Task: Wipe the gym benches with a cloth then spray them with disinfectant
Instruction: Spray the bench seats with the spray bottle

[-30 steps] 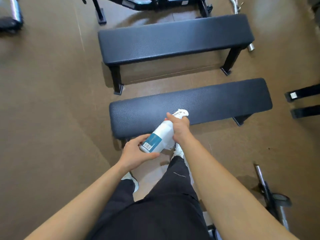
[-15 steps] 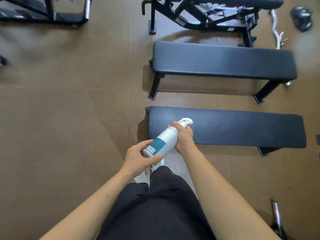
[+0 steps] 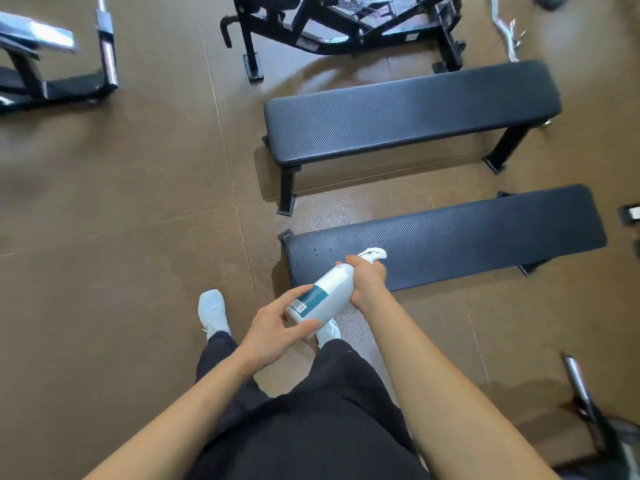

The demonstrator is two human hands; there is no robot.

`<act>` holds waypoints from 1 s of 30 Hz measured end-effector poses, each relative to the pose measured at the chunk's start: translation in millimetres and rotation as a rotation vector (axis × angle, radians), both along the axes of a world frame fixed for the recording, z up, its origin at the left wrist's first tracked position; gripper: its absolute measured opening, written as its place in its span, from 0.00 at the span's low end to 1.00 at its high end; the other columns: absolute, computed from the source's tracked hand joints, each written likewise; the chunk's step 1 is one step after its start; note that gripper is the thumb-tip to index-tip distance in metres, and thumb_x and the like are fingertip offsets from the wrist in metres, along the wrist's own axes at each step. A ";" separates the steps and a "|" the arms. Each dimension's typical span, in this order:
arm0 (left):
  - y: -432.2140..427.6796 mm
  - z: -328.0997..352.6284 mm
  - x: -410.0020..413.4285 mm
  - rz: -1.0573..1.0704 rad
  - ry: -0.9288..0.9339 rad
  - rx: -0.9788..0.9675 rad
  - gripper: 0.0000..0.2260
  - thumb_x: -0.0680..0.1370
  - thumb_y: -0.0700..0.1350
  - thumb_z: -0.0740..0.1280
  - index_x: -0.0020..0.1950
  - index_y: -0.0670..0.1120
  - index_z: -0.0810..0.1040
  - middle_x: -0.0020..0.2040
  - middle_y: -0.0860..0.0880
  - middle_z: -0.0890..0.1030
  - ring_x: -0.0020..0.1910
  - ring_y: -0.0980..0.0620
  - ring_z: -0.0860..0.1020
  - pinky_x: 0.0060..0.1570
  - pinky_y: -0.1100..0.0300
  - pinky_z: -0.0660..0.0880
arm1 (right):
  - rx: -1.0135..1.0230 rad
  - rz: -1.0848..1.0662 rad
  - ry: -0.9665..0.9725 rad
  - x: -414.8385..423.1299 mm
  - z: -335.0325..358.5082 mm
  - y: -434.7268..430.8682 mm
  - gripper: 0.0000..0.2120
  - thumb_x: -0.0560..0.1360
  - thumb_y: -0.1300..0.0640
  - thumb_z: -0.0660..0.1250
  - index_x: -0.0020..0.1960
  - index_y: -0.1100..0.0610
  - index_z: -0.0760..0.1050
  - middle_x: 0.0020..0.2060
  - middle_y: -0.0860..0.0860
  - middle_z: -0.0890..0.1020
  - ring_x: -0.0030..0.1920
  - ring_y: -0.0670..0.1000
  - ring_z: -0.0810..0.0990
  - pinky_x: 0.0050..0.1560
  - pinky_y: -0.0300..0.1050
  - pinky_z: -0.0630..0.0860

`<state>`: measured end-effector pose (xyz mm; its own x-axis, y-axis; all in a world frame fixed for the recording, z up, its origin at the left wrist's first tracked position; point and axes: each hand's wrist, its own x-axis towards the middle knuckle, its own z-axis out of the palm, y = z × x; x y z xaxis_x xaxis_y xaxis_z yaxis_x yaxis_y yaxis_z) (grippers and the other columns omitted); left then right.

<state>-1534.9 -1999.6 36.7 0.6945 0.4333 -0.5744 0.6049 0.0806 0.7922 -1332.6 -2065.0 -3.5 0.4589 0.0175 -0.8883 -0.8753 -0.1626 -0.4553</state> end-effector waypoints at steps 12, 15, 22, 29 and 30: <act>202.2 -15.7 -59.3 -0.340 -0.056 -0.149 0.28 0.68 0.61 0.76 0.66 0.73 0.73 0.65 0.63 0.78 0.64 0.58 0.78 0.64 0.50 0.79 | -0.187 -0.245 -0.003 -86.7 11.5 144.2 0.22 0.73 0.64 0.73 0.65 0.61 0.71 0.53 0.64 0.83 0.36 0.58 0.84 0.35 0.50 0.81; 257.2 -10.4 -71.0 -0.388 -0.070 -0.138 0.29 0.68 0.60 0.77 0.68 0.69 0.73 0.63 0.61 0.79 0.62 0.54 0.78 0.63 0.45 0.78 | -0.120 -0.285 -0.049 -102.9 25.8 189.0 0.14 0.76 0.66 0.71 0.59 0.61 0.72 0.47 0.62 0.83 0.36 0.56 0.83 0.36 0.51 0.82; 328.1 10.9 -47.8 -0.333 -0.154 -0.117 0.31 0.67 0.55 0.80 0.67 0.64 0.70 0.64 0.58 0.77 0.63 0.58 0.76 0.58 0.54 0.81 | -0.029 -0.049 -0.321 -65.0 69.2 289.8 0.17 0.74 0.67 0.73 0.61 0.64 0.75 0.42 0.59 0.83 0.36 0.54 0.84 0.40 0.53 0.83; 383.6 27.5 51.2 -0.397 -0.125 -0.043 0.33 0.71 0.48 0.80 0.70 0.57 0.66 0.62 0.51 0.79 0.61 0.51 0.77 0.49 0.70 0.75 | -0.149 0.129 -0.669 4.1 107.3 355.2 0.15 0.77 0.62 0.70 0.62 0.60 0.72 0.52 0.54 0.81 0.45 0.55 0.86 0.39 0.38 0.78; 389.5 27.1 66.5 -0.414 -0.127 -0.030 0.33 0.71 0.49 0.81 0.69 0.57 0.66 0.62 0.50 0.79 0.60 0.51 0.77 0.50 0.68 0.77 | -0.160 0.121 -0.679 15.8 108.4 358.6 0.15 0.78 0.61 0.69 0.63 0.59 0.71 0.52 0.54 0.80 0.44 0.53 0.85 0.38 0.37 0.76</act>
